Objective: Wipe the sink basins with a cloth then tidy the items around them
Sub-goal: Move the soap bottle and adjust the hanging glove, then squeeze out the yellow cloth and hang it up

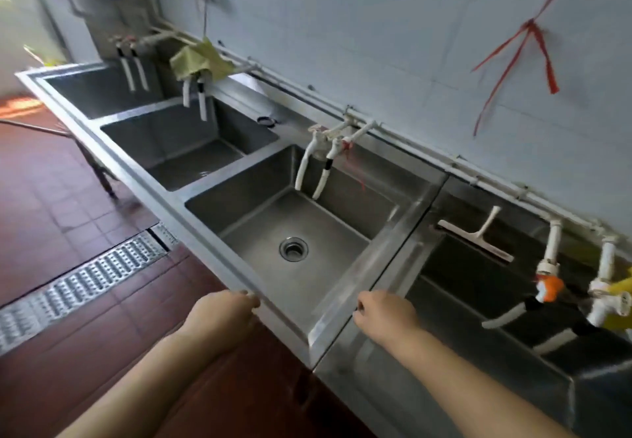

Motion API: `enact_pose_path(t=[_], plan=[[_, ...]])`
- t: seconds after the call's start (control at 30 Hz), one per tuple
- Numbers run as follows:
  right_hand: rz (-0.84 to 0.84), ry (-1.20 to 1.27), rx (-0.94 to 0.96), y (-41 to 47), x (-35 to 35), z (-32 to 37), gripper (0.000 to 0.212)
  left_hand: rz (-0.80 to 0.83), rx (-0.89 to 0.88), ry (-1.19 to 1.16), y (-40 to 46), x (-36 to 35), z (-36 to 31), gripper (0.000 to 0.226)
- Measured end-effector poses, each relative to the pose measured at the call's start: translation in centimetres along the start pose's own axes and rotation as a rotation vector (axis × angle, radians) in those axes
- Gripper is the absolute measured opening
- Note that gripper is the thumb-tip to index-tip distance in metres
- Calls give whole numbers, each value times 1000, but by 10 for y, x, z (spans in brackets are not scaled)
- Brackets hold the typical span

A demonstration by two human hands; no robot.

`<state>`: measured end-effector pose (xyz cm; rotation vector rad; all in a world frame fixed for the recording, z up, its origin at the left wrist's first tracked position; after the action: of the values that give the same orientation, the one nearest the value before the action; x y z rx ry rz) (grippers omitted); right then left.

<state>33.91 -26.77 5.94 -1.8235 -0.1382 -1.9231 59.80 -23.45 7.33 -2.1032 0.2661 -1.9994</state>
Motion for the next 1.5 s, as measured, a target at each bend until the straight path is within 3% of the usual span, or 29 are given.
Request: enact_pose_path(t=[0.23,0.8,1.0,1.23,1.5], plan=[[-14,-56,163,82,20,102,24,-76,135,-30,5,17,114,31],[0,-12,173,341,57,202,22,-62,246,-13,170,88,317,32],[9,51,152,408,71,244,18,-35,201,-24,226,108,374,31],[9,69,-30,478,88,274,19,-32,84,-13,322,125,438,33],[-134,114,-164,575,129,330,16,-45,-52,37,417,165,533,31]])
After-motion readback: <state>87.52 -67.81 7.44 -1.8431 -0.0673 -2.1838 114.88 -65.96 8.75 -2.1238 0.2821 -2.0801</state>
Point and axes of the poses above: each hand's wrist, its own y-axis towards the middle knuckle, its own x-axis out of the back of the hand, z = x × y, the point moved 2 cm from there along y, towards the middle knuckle, and after that the axes turned 14 degrees about x, right-handed, at the moved point
